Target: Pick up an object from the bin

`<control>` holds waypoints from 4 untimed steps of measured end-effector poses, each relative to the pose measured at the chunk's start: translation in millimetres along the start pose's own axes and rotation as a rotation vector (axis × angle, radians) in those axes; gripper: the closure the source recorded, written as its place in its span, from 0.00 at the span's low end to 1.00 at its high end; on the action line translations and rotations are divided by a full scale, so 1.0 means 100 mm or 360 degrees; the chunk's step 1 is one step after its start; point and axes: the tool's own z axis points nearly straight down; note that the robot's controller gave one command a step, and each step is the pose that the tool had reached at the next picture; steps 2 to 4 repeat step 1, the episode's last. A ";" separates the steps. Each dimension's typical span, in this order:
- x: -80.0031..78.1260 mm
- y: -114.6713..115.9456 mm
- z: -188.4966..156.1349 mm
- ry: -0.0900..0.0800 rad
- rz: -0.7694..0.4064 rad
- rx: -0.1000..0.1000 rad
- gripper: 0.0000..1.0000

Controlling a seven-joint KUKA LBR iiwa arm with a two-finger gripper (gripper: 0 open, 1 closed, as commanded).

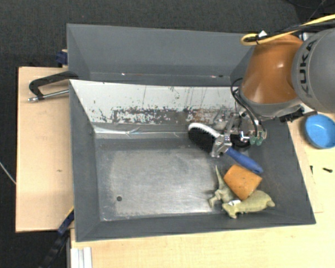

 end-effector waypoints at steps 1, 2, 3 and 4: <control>-0.04 0.10 -1.13 -0.0009 -0.0022 0.0001 1.00; -0.04 0.10 -1.13 -0.0009 -0.0022 0.0001 1.00; -0.04 0.10 -1.13 -0.0009 -0.0022 0.0001 1.00; -0.04 0.10 -1.13 -0.0009 -0.0022 0.0001 1.00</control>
Offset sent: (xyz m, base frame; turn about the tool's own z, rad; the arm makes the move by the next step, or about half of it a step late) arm 0.0017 0.0086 0.1067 -0.0122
